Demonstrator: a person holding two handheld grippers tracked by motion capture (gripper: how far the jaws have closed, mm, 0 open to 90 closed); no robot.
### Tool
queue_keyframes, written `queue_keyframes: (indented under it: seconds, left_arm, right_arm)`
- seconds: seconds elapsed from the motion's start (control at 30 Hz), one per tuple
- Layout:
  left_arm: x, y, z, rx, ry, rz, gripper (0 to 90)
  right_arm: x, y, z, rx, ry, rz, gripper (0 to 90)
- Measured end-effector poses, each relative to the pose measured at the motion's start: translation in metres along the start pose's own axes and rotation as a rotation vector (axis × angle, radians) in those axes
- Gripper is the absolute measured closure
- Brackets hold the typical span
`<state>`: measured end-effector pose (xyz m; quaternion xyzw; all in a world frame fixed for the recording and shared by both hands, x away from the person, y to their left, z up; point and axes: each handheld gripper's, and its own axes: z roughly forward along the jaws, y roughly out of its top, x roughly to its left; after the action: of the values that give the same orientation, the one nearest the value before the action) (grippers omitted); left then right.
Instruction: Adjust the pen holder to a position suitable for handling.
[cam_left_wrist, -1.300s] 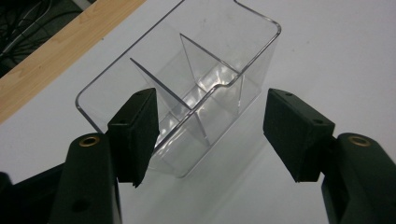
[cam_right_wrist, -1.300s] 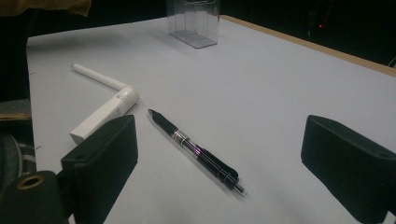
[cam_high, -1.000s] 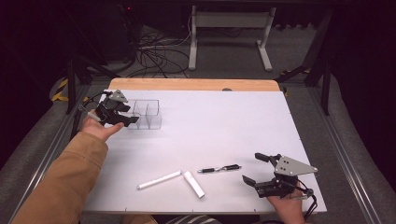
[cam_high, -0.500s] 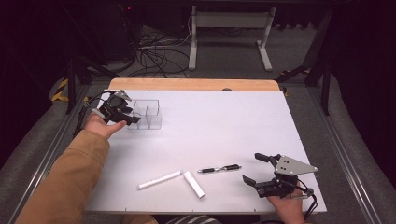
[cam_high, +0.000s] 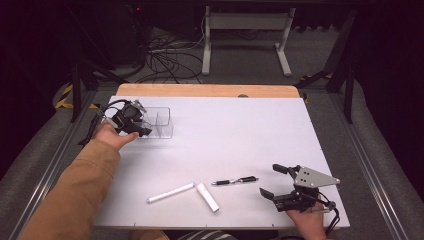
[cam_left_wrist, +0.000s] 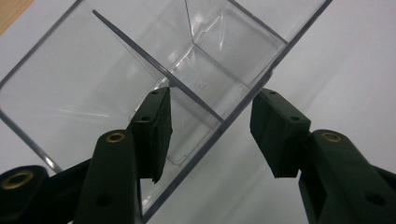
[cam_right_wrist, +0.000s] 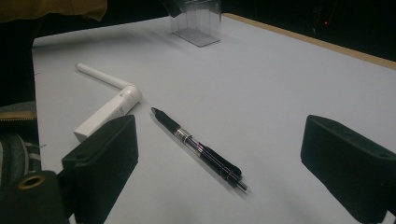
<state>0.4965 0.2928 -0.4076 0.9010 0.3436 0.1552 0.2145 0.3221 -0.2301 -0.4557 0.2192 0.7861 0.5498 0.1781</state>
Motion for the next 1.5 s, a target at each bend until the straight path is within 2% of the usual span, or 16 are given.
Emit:
queue_keyframes:
  seconds: [0.17,0.37,0.5,0.53,0.6,0.67,0.8,0.87,1.0,1.1,1.13,1.17,1.23,1.37,1.47,1.5]
  left_arm:
    - [-0.001,0.0,0.0,0.005,0.002,0.008,51.0]
    - [0.001,-0.003,-0.008,0.013,-0.016,0.036,58.7]
    - [0.0,-0.004,-0.009,0.016,-0.008,0.061,62.0]
    - [0.001,-0.004,-0.01,0.03,-0.003,0.088,62.8]
    - [-0.001,-0.004,-0.011,0.044,-0.018,0.096,64.7]
    - [-0.002,-0.004,-0.012,0.06,-0.022,0.125,67.6]
    - [-0.006,-0.003,-0.014,0.097,-0.051,0.199,76.4]
    - [-0.01,-0.004,-0.014,0.104,-0.047,0.235,80.3]
    - [-0.015,-0.003,-0.015,0.11,-0.048,0.26,82.8]
    - [-0.017,0.001,-0.018,0.075,-0.083,0.276,87.1]
    - [-0.017,0.001,-0.018,0.075,-0.083,0.276,87.8]
    - [-0.02,0.002,-0.019,0.069,-0.084,0.298,87.9]
    - [-0.022,0.003,-0.02,0.073,-0.092,0.296,87.8]
    - [-0.03,0.01,-0.024,0.049,-0.099,0.324,87.9]
    - [-0.038,0.016,-0.029,0.032,-0.122,0.344,87.8]
    - [-0.04,0.019,-0.031,0.023,-0.122,0.362,87.8]
  right_arm:
    - [0.0,0.0,0.0,-0.002,0.002,0.001,11.5]
    - [0.0,0.0,0.001,0.001,0.003,0.003,11.5]
    - [-0.001,-0.001,0.002,0.007,0.005,0.002,11.7]
    - [-0.001,-0.001,0.002,0.006,0.006,0.0,11.7]
    - [-0.001,-0.001,0.001,0.004,0.006,0.002,11.7]
    - [-0.001,-0.001,0.002,0.004,0.008,0.002,11.7]
    - [-0.001,-0.001,0.003,0.009,0.018,0.004,11.9]
    - [-0.001,-0.001,0.003,0.016,0.022,0.007,12.0]
    - [-0.001,-0.001,0.003,0.014,0.022,0.002,12.1]
    - [-0.001,-0.001,0.002,0.009,0.02,0.002,12.1]
    - [-0.001,-0.001,0.002,0.008,0.02,0.002,12.0]
    - [-0.001,-0.001,0.002,0.007,0.018,0.003,12.0]
    - [-0.001,-0.001,0.002,0.006,0.018,0.004,12.0]
    - [-0.001,-0.001,0.001,0.004,0.016,0.005,12.0]
    - [-0.001,-0.001,0.001,0.004,0.016,0.005,12.0]
    - [-0.001,-0.001,0.001,0.004,0.017,0.006,12.0]
